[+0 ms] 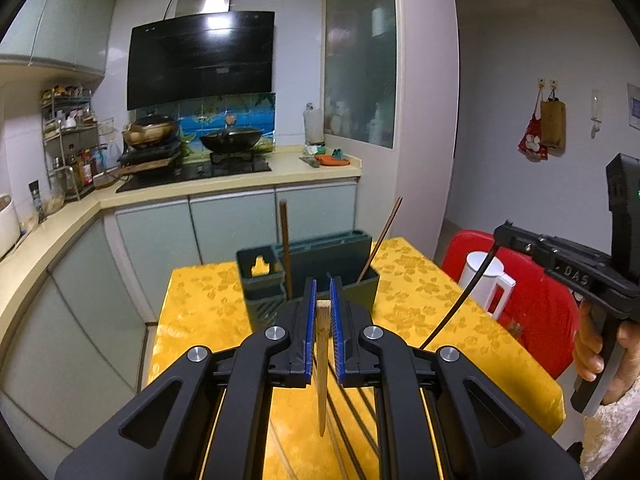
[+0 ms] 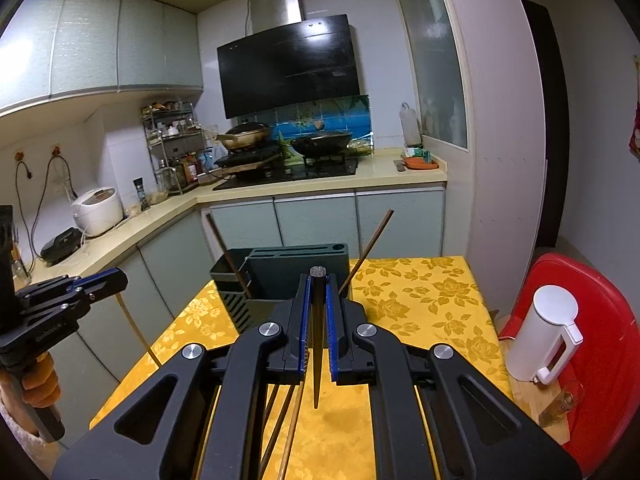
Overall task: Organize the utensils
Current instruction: 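Lift both held chopsticks and carry them over the green utensil holder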
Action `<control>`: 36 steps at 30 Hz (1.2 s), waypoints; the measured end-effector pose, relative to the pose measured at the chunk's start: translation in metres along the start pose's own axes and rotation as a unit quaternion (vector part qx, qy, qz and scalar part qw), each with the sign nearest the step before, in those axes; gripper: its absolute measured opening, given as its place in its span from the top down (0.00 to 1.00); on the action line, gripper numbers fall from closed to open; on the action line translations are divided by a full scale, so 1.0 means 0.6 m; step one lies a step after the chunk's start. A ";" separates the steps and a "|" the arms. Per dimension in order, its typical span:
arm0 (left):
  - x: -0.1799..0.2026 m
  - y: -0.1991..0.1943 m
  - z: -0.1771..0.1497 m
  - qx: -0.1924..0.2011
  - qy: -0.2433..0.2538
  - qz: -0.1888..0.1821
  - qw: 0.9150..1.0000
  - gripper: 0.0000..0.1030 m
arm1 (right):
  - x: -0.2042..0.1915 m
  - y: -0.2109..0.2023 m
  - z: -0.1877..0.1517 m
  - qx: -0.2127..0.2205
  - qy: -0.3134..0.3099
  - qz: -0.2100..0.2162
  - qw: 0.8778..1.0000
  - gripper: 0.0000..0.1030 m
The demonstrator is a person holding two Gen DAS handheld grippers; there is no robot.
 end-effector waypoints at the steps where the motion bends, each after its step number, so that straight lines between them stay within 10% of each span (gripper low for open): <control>1: 0.003 0.002 0.010 0.002 0.002 -0.003 1.000 0.93 | 0.002 0.003 0.005 -0.001 0.001 0.001 1.000 0.92; 24: 0.022 0.096 0.251 0.063 0.005 0.027 0.998 0.93 | 0.010 0.056 0.182 0.049 -0.013 -0.021 0.998 0.92; 36: -0.020 0.200 0.229 0.039 -0.017 0.049 0.998 0.93 | 0.019 0.135 0.188 0.018 -0.005 -0.024 1.000 0.92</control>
Point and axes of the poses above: each gripper's, at about its wrist camera, not at the fingertips, and y roughly the way its jaws point, x to its right, z to its top, the point moved 10 cm from there along y, roughly the way its jaws point, and after that the axes turned 10 degrees about -x, right-handed, at the moved point
